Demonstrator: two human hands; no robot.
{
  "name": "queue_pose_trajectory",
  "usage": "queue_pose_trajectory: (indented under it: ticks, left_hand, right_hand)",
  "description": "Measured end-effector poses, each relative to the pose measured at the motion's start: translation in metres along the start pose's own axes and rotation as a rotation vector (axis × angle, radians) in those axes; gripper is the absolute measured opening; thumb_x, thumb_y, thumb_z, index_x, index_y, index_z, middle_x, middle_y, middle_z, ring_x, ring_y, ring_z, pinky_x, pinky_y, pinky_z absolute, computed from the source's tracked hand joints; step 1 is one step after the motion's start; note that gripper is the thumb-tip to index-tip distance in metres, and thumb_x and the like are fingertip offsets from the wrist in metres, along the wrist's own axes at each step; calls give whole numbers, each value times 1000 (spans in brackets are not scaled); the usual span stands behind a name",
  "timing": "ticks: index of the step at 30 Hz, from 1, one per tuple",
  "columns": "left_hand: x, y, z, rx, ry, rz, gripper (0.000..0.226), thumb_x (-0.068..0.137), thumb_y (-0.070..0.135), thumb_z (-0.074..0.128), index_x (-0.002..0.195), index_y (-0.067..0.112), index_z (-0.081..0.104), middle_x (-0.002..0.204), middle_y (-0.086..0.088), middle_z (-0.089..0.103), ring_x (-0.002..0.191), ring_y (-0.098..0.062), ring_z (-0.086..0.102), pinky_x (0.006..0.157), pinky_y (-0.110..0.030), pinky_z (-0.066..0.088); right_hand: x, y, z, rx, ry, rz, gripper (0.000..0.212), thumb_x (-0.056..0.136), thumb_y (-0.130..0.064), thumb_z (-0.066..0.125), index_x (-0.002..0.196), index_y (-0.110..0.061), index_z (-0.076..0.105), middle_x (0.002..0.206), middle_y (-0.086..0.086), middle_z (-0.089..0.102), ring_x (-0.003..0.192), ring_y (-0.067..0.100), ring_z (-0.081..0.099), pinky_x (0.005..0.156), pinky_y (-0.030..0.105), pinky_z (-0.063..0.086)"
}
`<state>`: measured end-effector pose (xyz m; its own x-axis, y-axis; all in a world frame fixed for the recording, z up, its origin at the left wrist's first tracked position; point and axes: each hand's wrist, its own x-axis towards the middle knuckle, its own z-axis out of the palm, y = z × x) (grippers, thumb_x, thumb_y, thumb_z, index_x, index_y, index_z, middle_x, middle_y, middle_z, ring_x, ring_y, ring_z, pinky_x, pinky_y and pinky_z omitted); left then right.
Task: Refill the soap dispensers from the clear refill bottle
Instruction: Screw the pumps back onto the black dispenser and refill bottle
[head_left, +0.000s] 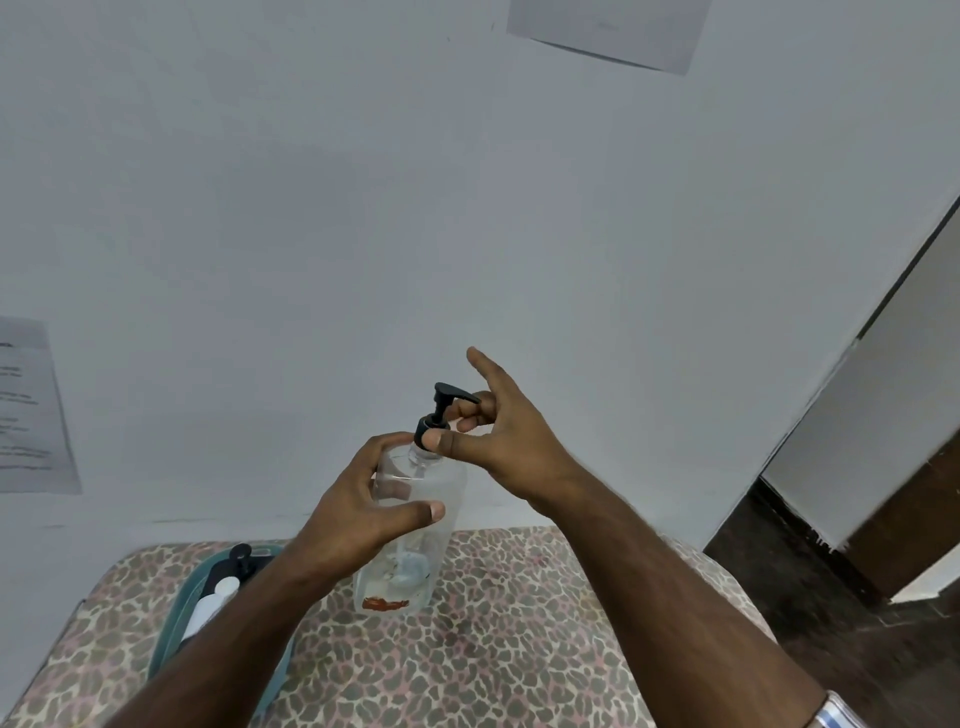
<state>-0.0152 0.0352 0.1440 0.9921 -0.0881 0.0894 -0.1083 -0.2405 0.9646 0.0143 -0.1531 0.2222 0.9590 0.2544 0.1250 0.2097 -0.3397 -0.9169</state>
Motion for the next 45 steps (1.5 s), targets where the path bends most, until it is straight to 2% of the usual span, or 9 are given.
queue_pose_trajectory:
  ticks: [3, 7, 12, 17, 22, 28, 32, 34, 45]
  left_hand:
    - [-1, 1, 0, 5, 0, -7, 62, 81, 25, 87, 127, 48, 53, 122, 16, 66, 112, -11, 66, 82, -26, 54]
    - [-3, 2, 1, 15, 25, 11, 61, 79, 26, 88, 123, 52, 54, 121, 15, 64, 112, -9, 66, 79, -23, 53]
    - [-4, 3, -1, -8, 4, 14, 63, 72, 35, 89, 122, 55, 54, 122, 13, 64, 113, -7, 66, 82, -26, 55]
    - [-4, 3, 3, 60, 49, 64, 61, 78, 29, 89, 121, 53, 53, 125, 14, 62, 112, -9, 66, 84, -24, 53]
    - [-4, 4, 2, 37, 31, 50, 63, 79, 29, 89, 125, 52, 52, 126, 11, 62, 113, -8, 66, 83, -23, 53]
    - [-4, 1, 4, 15, 71, 58, 62, 79, 27, 89, 122, 53, 52, 123, 10, 62, 110, -8, 66, 81, -22, 53]
    - [-2, -2, 0, -5, 13, 42, 62, 78, 29, 89, 123, 55, 54, 121, 17, 66, 111, -6, 67, 88, -29, 56]
    - [-2, -4, 1, -9, -7, 37, 62, 78, 29, 90, 124, 52, 55, 119, 18, 68, 109, -5, 68, 90, -31, 58]
    - [4, -28, 20, 150, 265, 126, 70, 75, 45, 87, 134, 34, 53, 125, 11, 65, 110, -8, 63, 92, -36, 57]
  right_hand:
    - [0, 1, -2, 63, -65, 16, 94, 86, -20, 79, 159, -34, 22, 119, -6, 74, 121, 6, 63, 113, 42, 41]
    - [1, 0, 5, 4, 37, -11, 98, 78, -28, 88, 157, -33, 29, 99, -8, 74, 100, 9, 69, 90, 20, 46]
    - [-1, 4, 5, 77, -122, -6, 86, 87, -16, 78, 157, -31, 29, 123, -11, 73, 121, 9, 65, 115, 47, 41]
    - [-2, 1, 14, 6, 105, -38, 91, 71, -27, 92, 148, -33, 43, 88, -12, 65, 83, -5, 62, 88, 21, 48]
    - [-4, 2, 8, 98, -74, -6, 86, 87, -10, 77, 157, -28, 30, 123, -8, 72, 117, 8, 66, 111, 39, 45]
    - [-3, 1, 11, 23, 92, -7, 98, 74, -27, 91, 153, -33, 34, 97, -8, 73, 93, 4, 67, 89, 22, 46]
    - [-1, 4, 5, 74, -75, 25, 93, 87, -22, 79, 159, -33, 21, 124, -14, 71, 124, 9, 61, 116, 46, 39]
    - [-1, 3, 3, 96, -118, 18, 87, 92, -13, 73, 160, -27, 20, 120, -7, 75, 119, 13, 67, 119, 53, 35]
    - [-1, 14, 45, 44, 202, 47, 74, 90, -15, 76, 150, -32, 38, 113, -9, 75, 108, 4, 69, 108, 35, 50]
